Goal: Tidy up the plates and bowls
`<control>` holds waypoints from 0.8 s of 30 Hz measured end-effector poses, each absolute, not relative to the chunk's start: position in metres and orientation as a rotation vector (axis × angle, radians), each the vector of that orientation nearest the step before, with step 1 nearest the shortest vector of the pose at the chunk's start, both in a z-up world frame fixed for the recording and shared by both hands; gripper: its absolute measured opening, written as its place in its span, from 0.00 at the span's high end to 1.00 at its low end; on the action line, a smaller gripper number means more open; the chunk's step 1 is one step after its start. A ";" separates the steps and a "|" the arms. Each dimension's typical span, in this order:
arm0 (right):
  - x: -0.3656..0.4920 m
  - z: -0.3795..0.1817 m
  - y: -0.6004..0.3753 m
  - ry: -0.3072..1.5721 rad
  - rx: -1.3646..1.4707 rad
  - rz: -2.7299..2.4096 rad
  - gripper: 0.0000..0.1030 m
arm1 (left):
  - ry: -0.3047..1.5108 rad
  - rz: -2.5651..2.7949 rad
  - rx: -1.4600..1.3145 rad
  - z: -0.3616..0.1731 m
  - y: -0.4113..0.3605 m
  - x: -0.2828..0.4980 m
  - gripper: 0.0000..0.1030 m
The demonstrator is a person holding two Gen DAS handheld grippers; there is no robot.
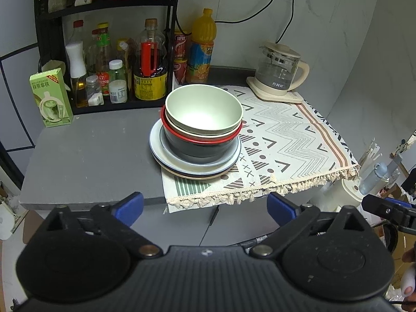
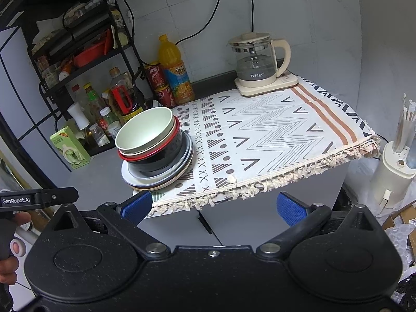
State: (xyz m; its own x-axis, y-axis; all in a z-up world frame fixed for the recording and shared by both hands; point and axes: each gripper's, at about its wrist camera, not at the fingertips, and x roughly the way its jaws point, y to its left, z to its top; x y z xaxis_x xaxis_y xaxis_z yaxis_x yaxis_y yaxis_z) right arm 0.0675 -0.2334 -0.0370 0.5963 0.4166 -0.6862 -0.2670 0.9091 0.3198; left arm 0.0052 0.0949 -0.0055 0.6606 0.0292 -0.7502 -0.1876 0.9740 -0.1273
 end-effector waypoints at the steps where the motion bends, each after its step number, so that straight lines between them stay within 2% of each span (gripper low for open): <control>1: 0.068 -0.037 -0.234 0.845 0.191 0.399 0.00 | 0.843 0.126 -0.199 -0.005 0.094 0.006 0.00; 24: 0.068 -0.034 -0.232 0.841 0.185 0.403 0.00 | 0.845 0.143 -0.175 -0.001 0.095 0.009 0.00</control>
